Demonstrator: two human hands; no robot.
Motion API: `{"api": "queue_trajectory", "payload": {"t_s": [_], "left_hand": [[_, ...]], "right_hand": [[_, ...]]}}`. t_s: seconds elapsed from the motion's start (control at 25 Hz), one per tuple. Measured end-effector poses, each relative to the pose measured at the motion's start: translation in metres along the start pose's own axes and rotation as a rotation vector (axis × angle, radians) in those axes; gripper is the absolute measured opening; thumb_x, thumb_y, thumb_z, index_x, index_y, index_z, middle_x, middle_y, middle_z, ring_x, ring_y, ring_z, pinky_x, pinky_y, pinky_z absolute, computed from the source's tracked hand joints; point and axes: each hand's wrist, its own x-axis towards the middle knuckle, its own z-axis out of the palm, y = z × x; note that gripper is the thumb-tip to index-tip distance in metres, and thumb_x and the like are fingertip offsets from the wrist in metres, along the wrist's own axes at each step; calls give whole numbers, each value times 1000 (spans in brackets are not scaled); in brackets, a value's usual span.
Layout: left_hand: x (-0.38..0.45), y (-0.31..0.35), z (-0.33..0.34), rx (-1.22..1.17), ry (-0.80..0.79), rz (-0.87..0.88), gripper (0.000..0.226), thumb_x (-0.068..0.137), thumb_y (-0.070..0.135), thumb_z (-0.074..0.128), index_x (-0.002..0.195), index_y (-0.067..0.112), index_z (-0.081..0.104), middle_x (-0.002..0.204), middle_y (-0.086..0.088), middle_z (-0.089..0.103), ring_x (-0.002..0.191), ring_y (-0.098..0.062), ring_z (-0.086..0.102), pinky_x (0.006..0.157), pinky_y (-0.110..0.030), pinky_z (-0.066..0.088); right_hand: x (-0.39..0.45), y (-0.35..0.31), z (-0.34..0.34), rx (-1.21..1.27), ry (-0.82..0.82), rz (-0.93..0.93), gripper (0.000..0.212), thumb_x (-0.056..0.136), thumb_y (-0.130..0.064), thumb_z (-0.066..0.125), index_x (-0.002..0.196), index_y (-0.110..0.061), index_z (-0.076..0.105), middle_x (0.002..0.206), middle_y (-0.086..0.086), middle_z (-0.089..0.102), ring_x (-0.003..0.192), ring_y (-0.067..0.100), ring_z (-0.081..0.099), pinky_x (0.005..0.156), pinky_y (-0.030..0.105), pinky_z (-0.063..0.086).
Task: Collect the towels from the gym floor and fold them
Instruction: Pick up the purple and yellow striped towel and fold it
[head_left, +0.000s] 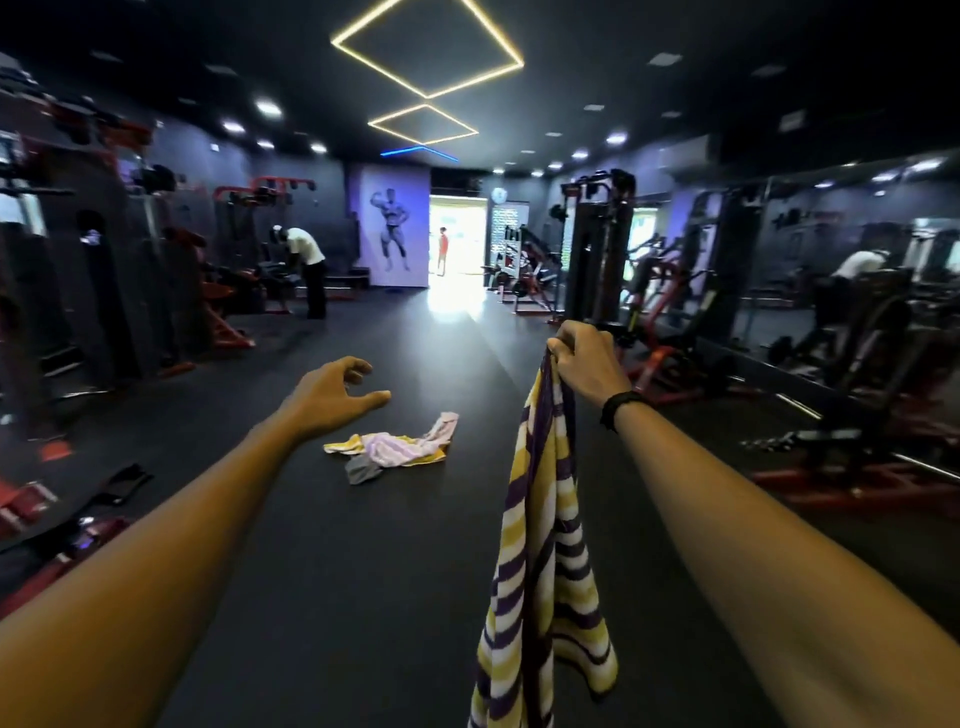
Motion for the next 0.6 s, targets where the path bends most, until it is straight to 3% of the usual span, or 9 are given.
{"api": "queue_trajectory", "payload": {"t_s": [0.08, 0.28, 0.6], "left_hand": [[23, 20, 29, -28, -25, 33, 51, 80, 40, 72, 123, 15, 57, 123, -7, 61, 108, -22, 58, 94, -35, 46], [83, 79, 106, -77, -83, 122, 50, 79, 42, 72, 119, 16, 58, 119, -8, 62, 101, -22, 59, 90, -35, 48], [153, 188, 218, -129, -197, 279, 53, 82, 44, 68, 125, 15, 55, 124, -11, 60, 110, -28, 58, 93, -40, 46]], "right_hand": [[9, 33, -19, -28, 29, 18, 21, 93, -15, 53, 75, -4, 55, 82, 14, 63, 89, 33, 59, 73, 36, 45], [30, 114, -77, -109, 83, 32, 21, 96, -16, 51, 81, -1, 53, 77, 16, 60, 78, 31, 56, 71, 40, 45], [47, 227, -166, -206, 132, 91, 19, 96, -15, 51, 83, -2, 56, 72, 3, 53, 71, 18, 50, 67, 29, 34]]}}
